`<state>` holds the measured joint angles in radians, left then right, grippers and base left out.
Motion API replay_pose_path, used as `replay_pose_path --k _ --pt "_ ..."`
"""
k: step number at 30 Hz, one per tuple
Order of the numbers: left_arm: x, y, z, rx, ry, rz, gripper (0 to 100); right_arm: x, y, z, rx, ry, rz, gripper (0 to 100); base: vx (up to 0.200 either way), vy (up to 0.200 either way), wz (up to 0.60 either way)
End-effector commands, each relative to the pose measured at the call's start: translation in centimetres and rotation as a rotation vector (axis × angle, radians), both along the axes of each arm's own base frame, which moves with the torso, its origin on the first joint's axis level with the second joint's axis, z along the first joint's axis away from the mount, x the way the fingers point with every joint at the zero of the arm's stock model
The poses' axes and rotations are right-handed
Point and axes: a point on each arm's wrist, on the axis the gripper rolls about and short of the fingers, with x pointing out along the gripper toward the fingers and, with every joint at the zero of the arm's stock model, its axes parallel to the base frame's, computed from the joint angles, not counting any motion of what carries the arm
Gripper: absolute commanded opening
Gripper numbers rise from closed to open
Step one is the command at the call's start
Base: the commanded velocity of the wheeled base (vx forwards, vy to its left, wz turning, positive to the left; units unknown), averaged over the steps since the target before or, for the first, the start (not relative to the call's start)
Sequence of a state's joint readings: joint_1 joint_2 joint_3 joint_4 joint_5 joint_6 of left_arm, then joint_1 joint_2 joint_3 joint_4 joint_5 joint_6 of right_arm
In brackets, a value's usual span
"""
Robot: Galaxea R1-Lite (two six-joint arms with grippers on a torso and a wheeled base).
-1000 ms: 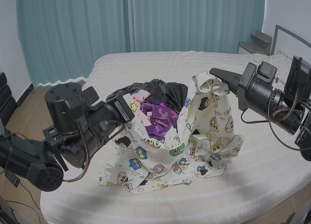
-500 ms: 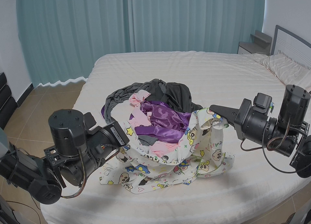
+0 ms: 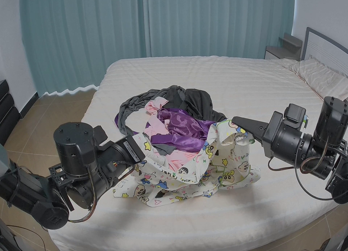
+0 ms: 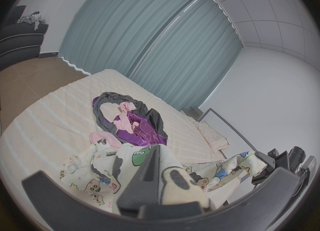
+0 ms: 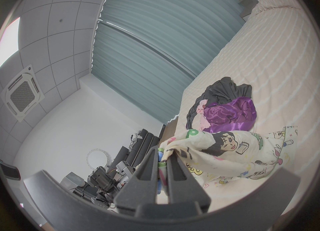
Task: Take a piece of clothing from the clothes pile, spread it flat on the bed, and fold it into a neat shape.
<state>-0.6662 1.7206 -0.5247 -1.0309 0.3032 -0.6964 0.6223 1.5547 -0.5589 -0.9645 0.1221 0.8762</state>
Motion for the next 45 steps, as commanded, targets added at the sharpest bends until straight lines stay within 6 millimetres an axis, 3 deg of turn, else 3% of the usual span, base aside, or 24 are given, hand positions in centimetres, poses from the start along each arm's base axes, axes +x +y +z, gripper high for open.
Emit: replay_pose_path --k 1,13,20,45 --pt "0.0 0.0 0.1 -0.003 -0.003 -0.001 0 -0.2 -0.5 0.6 0.008 -0.022 -0.010 0 0.000 0.000 0.00" --pt "-0.1 0.0 0.1 -0.049 0.006 0.003 0 0.2 -1.4 -1.1 -0.018 0.024 -0.040 0 0.000 0.000 0.00" --pt "-0.3 -0.4 0.1 -0.054 0.007 -0.012 0 0.0 -2.2 0.0 0.014 -0.027 -0.066 0 0.000 -0.200 0.00" --pt "-0.4 -0.4 0.2 -0.049 0.004 -0.013 0 0.6 -3.0 0.0 0.014 -0.027 -0.105 0 0.000 -0.200 0.00"
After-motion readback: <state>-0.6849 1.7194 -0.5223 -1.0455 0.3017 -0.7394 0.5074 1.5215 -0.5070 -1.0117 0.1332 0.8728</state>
